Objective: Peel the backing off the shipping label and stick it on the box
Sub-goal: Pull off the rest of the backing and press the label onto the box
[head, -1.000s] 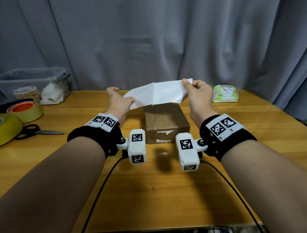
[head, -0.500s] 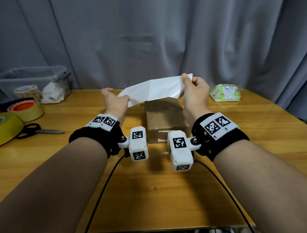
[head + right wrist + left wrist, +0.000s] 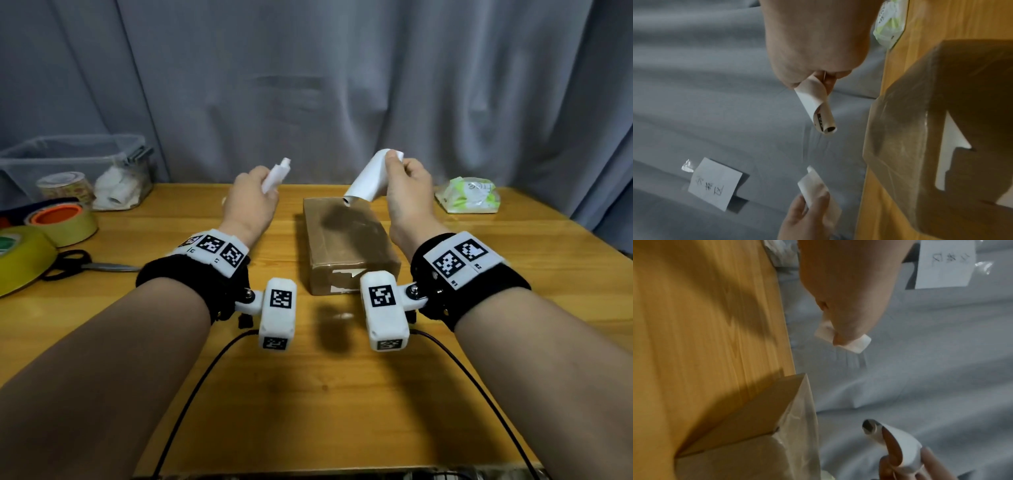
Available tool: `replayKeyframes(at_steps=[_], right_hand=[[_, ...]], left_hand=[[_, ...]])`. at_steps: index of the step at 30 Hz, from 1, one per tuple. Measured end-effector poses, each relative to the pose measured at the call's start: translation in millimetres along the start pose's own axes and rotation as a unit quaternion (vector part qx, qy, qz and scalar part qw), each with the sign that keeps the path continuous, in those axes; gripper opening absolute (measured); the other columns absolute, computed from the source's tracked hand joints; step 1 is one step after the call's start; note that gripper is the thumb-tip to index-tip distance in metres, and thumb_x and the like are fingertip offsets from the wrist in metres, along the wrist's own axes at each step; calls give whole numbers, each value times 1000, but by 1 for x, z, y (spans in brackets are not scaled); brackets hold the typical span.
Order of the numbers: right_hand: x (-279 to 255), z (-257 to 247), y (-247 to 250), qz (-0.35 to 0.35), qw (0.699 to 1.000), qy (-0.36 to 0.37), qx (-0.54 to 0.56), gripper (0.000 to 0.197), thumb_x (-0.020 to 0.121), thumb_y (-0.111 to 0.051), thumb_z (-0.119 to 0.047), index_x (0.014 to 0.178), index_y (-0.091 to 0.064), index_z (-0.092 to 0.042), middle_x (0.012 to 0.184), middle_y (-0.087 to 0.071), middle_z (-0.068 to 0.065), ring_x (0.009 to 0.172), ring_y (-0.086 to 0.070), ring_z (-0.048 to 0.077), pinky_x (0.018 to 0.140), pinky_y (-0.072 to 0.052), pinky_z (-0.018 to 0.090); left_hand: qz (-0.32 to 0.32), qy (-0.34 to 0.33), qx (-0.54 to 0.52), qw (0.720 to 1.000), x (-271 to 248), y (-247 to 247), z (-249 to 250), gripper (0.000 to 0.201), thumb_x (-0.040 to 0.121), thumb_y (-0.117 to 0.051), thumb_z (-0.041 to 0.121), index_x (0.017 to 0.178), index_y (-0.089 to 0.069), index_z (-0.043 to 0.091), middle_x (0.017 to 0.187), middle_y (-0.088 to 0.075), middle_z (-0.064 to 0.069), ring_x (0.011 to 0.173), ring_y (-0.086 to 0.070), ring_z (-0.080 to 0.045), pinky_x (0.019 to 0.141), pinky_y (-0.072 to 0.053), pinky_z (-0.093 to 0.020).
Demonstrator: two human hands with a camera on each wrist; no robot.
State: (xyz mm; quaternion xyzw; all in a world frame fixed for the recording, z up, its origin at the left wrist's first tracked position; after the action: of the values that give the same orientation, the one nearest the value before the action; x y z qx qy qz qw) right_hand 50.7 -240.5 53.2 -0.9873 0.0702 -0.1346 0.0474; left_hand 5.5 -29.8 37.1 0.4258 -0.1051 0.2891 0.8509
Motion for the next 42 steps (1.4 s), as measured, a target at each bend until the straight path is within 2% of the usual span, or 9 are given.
replayKeyframes(at_steps=[4,11,15,19,22,30,33,39,42], right_hand=[[-11,3,-6,-44,998,-28,-18,22,95,-45,-32,91,-53,-12,80,-51,0,71,-47,9,62,-40,20],[-24,5,-11,-99,990,-95,-20,26,96,-42,-36,100,-52,-13,82,-54,-1,77,-52,13,63,-43,23],[-29,5,-9,-126,984,-120,-42,29,96,-39,-42,92,-54,-17,82,-54,0,71,-51,10,62,-42,23],[-29,3,-8,-119,983,-130,-43,46,95,-42,-44,113,-55,-3,78,-53,0,71,-51,12,65,-42,26],[-27,1,-8,-117,984,-133,-32,34,95,-43,-42,102,-57,-11,88,-56,4,77,-54,15,61,-41,23],[-21,-3,-7,-112,986,-114,-43,30,95,-43,-37,83,-55,-13,72,-57,2,58,-53,13,53,-39,20],[-21,-5,-5,-119,986,-108,-42,30,96,-42,-36,77,-53,-16,75,-57,3,59,-53,13,50,-40,17],[-14,-3,2,-117,985,-114,-48,28,96,-42,-33,93,-55,-9,76,-57,5,58,-52,14,32,-34,5],[-8,-2,5,-145,980,-112,-75,31,97,-41,-37,82,-56,-13,77,-57,3,58,-52,14,34,-35,6]], left_hand=[[-64,-15,177,982,-6,-6,-2,26,89,-49,19,113,-60,18,116,-57,-17,111,-53,-37,94,-38,-43],[-224,-47,373,899,-30,-27,-17,36,93,-43,19,128,-50,23,129,-50,-12,123,-43,-33,100,-28,-46],[-307,-5,383,871,-35,-29,-25,56,83,-58,49,133,-46,25,137,-44,-8,131,-35,-30,105,-25,-50],[-213,-34,295,931,-28,-17,-10,49,83,-52,58,121,-57,26,126,-55,-6,123,-43,-28,98,-30,-43],[-99,-106,154,977,-28,-5,11,34,88,-50,49,113,-60,28,112,-58,0,115,-47,-22,94,-29,-38],[-26,-278,133,951,-37,-8,54,53,74,-65,54,119,-52,30,118,-50,5,117,-41,-19,93,-19,-31],[-12,-279,140,950,-37,-11,57,42,79,-64,48,115,-55,29,115,-53,5,116,-42,-19,93,-20,-34],[-5,-249,86,965,-32,-14,64,15,87,-58,35,98,-65,27,106,-63,10,112,-46,-16,87,-18,-33],[-15,-194,42,980,-22,-19,64,10,87,-59,32,92,-67,27,97,-66,10,107,-50,-14,81,-15,-28]])
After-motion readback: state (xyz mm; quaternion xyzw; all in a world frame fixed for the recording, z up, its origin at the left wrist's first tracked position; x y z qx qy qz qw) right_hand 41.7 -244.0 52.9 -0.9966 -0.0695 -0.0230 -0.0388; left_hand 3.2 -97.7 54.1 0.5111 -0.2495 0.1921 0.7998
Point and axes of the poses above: each hand's wrist, its own x-axis towards the middle knuckle, its own y-axis out of the back of the hand, z = x × y, the point moved 3 cm from there along x, towards the middle knuckle
